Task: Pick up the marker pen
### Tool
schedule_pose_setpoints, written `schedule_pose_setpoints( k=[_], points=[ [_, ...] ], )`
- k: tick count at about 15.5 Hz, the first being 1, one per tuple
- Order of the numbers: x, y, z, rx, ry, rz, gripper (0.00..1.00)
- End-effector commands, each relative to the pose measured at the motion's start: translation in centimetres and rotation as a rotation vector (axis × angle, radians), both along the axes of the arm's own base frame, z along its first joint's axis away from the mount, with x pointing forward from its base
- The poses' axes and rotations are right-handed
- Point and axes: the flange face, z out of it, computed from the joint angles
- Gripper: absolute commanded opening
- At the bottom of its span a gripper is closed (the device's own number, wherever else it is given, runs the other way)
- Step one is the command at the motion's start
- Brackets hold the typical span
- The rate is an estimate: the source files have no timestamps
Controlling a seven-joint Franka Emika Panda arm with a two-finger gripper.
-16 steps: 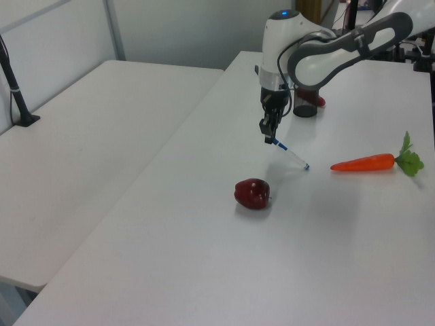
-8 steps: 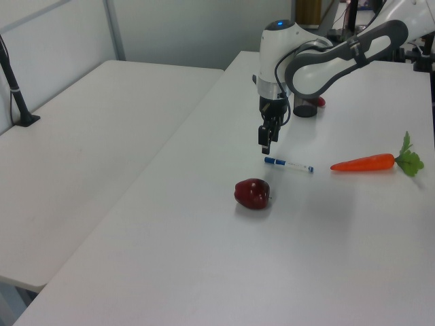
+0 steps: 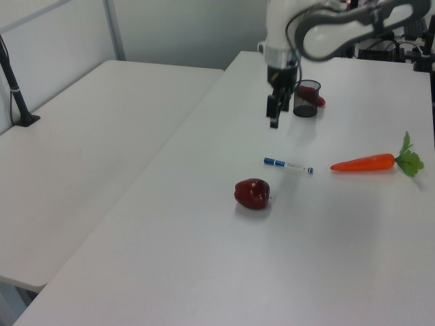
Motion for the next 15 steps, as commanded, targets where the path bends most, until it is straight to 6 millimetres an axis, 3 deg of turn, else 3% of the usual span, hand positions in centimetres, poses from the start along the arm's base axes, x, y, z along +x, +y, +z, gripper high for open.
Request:
schedule_pose_setpoints(
  k=[1, 8, 11, 15],
  points=[
    [-3.8, -1.8, 6.2, -0.018, 0.022, 0.005, 1.0],
    [-9.2, -6.9, 13.6, -0.019, 0.056, 0.069, 1.0],
    [-9.7, -8.1, 14.9, -0.018, 0.041, 0.064, 1.0],
    [-9.9, -8.6, 14.9, -0.019, 0.061, 0.041, 1.0]
  ],
)
